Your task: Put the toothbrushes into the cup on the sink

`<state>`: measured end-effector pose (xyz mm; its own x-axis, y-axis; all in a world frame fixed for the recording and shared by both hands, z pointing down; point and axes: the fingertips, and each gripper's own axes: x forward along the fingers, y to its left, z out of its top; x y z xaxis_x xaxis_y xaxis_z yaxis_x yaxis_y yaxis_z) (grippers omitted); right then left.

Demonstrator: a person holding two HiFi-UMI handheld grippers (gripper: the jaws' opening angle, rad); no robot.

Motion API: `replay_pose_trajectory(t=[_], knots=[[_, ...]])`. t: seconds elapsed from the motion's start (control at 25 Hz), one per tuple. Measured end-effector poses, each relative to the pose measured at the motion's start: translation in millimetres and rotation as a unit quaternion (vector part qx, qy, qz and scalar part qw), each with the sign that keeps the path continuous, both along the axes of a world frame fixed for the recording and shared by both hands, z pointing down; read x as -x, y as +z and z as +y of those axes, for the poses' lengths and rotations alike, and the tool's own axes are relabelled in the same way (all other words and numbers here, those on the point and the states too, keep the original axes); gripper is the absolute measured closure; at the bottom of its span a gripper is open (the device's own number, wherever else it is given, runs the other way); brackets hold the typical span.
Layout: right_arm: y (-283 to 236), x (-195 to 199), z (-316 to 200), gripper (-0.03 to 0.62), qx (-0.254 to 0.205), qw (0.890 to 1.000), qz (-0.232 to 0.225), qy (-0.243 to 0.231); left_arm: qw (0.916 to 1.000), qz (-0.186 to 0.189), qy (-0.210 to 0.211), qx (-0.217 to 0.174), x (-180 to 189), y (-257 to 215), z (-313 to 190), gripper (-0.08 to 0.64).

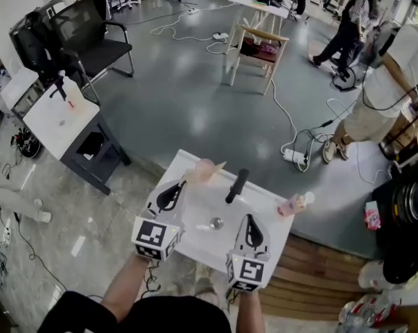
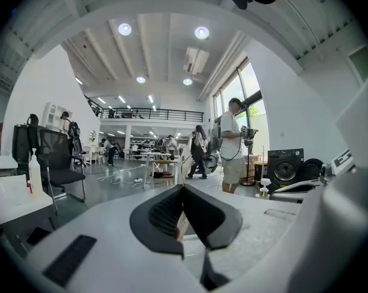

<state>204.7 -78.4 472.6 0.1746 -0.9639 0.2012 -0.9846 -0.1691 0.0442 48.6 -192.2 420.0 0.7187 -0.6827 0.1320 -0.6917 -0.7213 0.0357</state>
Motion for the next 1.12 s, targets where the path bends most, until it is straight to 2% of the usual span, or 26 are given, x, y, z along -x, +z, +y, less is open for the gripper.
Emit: replay_pose_trajectory(t=[0.44, 1.12], knots=[[31.9, -30.0, -26.7, 0.594, 0.025, 0.999, -0.02, -0.002, 0.9995, -0.015, -0.007, 0.027, -37.5, 33.2, -45.7, 0.557], [81.8, -53.2, -53.6, 0.594, 0.071, 0.997, -0.035, 0.003, 0.9959, -0.049, -0.006, 0.076, -63.6, 115.7, -89.2, 0.557]])
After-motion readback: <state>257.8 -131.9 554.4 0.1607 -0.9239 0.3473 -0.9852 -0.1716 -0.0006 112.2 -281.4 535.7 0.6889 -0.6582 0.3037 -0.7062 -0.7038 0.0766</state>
